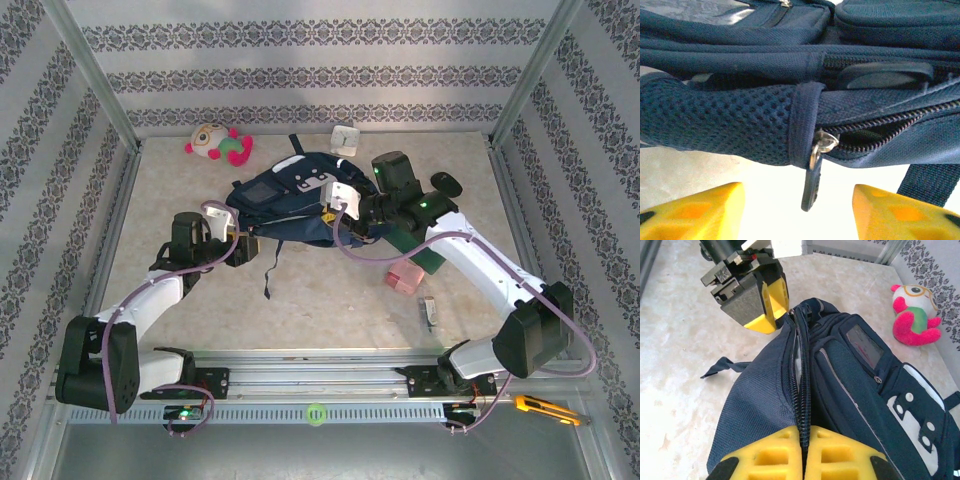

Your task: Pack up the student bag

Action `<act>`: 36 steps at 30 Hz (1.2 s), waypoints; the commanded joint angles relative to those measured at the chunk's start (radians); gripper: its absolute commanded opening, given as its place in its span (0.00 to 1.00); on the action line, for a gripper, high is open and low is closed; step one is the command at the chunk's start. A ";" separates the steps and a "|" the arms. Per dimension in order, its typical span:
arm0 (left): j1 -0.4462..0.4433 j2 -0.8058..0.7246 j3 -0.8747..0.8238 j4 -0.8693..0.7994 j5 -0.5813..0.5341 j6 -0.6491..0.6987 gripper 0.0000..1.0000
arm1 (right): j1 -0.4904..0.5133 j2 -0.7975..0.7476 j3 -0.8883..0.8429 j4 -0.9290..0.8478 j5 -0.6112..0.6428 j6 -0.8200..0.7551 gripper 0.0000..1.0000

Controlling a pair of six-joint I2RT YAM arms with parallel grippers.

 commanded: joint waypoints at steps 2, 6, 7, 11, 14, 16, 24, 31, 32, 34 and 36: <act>-0.009 0.027 0.019 0.063 0.032 -0.001 0.49 | -0.014 -0.014 0.065 0.065 -0.097 0.003 0.00; -0.013 0.061 0.045 0.043 0.085 0.019 0.27 | -0.014 -0.012 0.064 0.069 -0.079 0.013 0.00; -0.014 0.066 0.051 0.033 0.105 0.025 0.18 | -0.013 -0.012 0.061 0.075 -0.066 0.022 0.00; -0.020 0.048 0.060 0.027 0.194 0.023 0.00 | 0.011 -0.010 0.032 0.088 0.021 0.025 0.00; -0.027 0.028 0.064 0.035 0.281 0.001 0.00 | 0.035 -0.006 -0.002 0.112 0.084 0.026 0.00; -0.038 0.016 0.067 0.033 0.327 -0.010 0.00 | 0.051 0.001 -0.024 0.137 0.119 0.037 0.00; -0.108 -0.035 0.110 -0.026 0.444 -0.015 0.00 | 0.098 0.038 -0.094 0.280 0.206 0.111 0.00; -0.250 -0.016 0.216 -0.178 0.414 0.062 0.00 | 0.142 0.067 -0.134 0.357 0.251 0.139 0.00; -0.265 -0.008 0.225 -0.179 0.416 0.060 0.00 | 0.145 0.066 -0.143 0.374 0.248 0.146 0.00; -0.301 0.005 0.250 -0.177 0.418 0.056 0.02 | 0.147 0.062 -0.153 0.389 0.237 0.157 0.00; -0.331 0.016 0.268 -0.162 0.418 0.047 0.03 | 0.149 0.061 -0.163 0.396 0.216 0.158 0.00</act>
